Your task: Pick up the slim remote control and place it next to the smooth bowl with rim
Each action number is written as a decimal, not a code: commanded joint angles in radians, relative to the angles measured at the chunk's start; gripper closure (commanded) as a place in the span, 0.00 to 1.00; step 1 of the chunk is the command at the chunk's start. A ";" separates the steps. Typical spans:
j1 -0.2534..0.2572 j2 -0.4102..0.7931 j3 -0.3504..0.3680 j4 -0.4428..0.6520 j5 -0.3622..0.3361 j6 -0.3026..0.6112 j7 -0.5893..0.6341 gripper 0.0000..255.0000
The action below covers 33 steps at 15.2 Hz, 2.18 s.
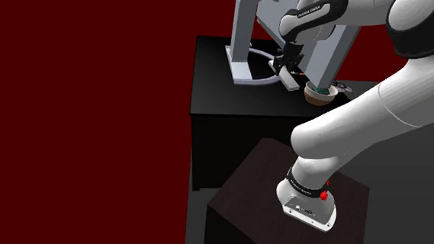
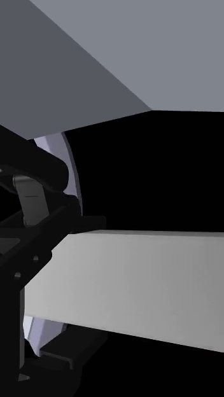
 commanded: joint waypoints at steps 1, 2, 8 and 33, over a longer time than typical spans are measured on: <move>-0.043 0.076 -0.064 -0.016 0.018 -0.104 -0.013 1.00; -0.059 0.084 -0.050 -0.025 0.025 -0.088 -0.018 1.00; -0.078 -0.101 0.060 -0.128 -0.008 0.174 0.016 0.00; -0.095 -0.050 0.056 -0.196 -0.024 0.308 0.023 1.00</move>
